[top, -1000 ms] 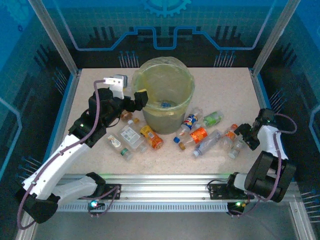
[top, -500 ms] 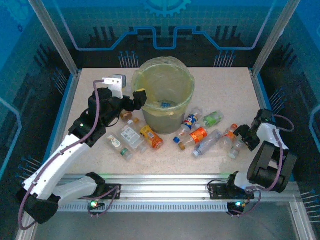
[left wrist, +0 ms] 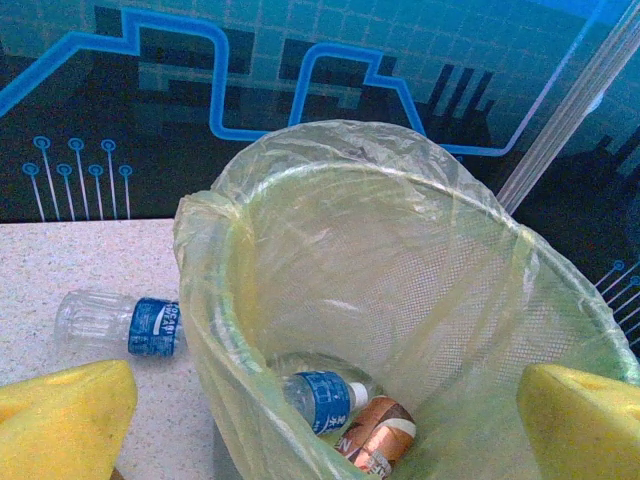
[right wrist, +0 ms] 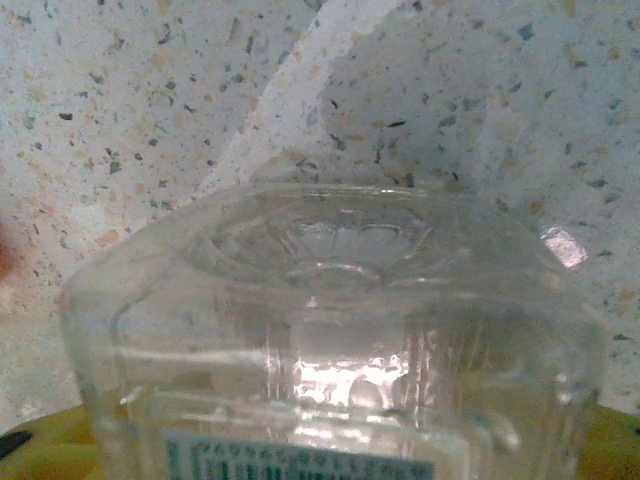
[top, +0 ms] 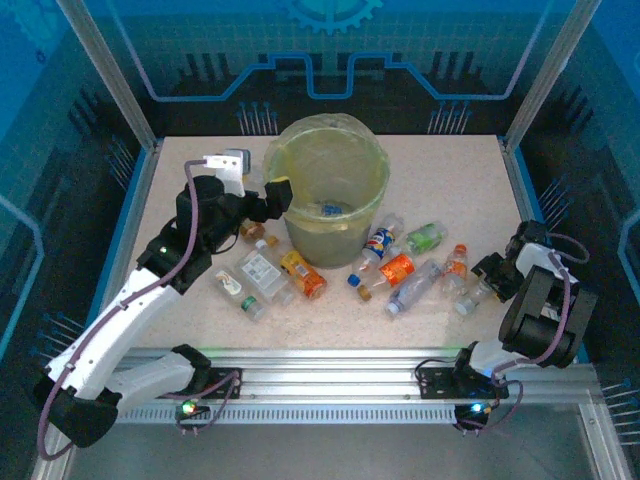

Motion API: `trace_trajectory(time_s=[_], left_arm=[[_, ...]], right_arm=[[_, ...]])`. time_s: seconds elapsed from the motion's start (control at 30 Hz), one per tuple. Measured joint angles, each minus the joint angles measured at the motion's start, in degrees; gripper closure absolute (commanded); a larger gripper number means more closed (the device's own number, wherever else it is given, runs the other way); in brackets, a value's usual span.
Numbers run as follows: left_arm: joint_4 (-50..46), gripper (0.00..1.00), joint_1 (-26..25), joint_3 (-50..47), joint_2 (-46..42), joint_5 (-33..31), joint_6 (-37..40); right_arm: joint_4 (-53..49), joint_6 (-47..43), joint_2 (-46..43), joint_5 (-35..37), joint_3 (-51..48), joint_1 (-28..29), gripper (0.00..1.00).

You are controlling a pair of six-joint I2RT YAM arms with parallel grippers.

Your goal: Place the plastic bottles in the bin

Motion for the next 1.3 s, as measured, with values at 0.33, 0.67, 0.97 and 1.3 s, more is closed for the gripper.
trace_trajectory(time_s=[0.33, 0.67, 0.97, 1.3], left_arm=[[-0.04, 0.01, 0.55, -0.11, 0.02, 0.00, -0.37], [-0.22, 0.01, 1.55, -1.51, -0.13, -0.61, -1.81], [-0.26, 0.01, 2.16, -6.56, -3.82, -4.57, -5.14], [-1.57, 0.01, 3.19, -12.48, -11.54, -13.16, -10.91]], right_arm=[[-1.77, -0.70, -3.56, 3.02, 0.07, 0.02, 0.68], [-11.93, -0.76, -20.70, 9.64, 10.21, 9.51, 0.71], [-18.58, 2.56, -24.33, 13.73, 28.50, 28.37, 0.73], [-16.74, 3.13, -12.92, 16.70, 51.08, 50.14, 0.73]])
